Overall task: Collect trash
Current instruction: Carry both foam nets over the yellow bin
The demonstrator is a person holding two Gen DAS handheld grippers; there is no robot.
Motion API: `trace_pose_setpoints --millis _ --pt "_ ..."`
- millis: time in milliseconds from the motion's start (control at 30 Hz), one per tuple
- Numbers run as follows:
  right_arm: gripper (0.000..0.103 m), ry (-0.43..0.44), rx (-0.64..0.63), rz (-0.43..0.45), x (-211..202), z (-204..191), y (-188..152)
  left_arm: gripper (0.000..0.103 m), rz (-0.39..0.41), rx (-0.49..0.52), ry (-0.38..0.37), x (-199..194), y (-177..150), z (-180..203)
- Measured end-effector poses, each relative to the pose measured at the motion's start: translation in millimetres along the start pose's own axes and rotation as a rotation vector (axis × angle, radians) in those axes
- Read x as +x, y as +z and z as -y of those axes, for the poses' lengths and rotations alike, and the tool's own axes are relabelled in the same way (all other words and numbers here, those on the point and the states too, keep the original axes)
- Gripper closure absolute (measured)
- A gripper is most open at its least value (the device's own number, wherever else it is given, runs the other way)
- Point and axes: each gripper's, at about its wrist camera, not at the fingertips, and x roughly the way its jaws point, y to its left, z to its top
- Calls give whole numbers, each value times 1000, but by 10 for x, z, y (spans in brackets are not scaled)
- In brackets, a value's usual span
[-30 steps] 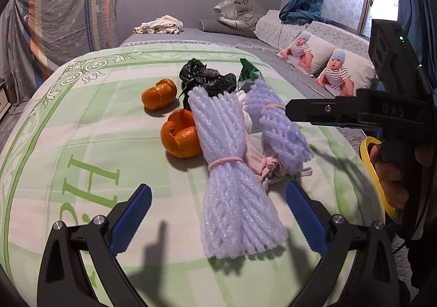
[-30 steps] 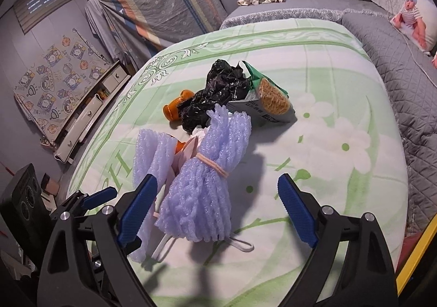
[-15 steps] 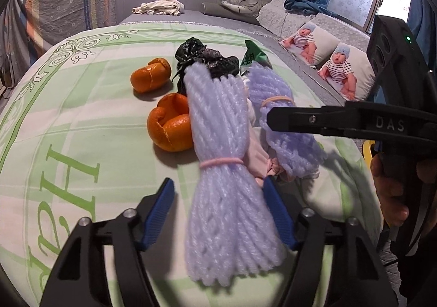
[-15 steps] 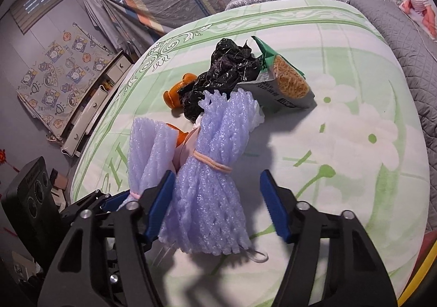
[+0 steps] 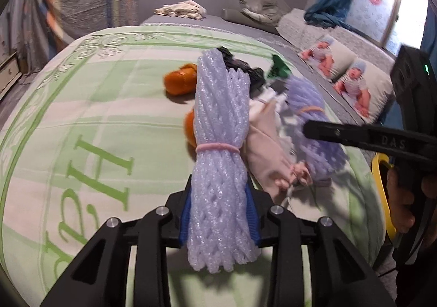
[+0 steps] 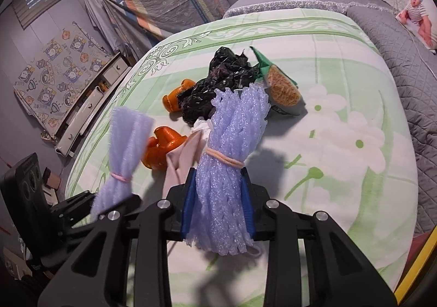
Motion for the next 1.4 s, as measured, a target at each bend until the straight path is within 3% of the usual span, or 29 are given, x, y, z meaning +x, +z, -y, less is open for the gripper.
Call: trace_pose_setpoints --millis 333,567,1067,1400 --pt "74 -21 28 72 -322 107 -29 72 179 -61 86 -510 110 -146" --pt "74 -12 19 109 -539 71 -84 72 216 -89 113 -642 130 -142" --pt "74 21 -6 213 -1161 31 -263 72 303 -9 73 -995 230 246" --pt "74 -2 16 320 -1659 170 -374 72 343 80 10 -1142 348 752"
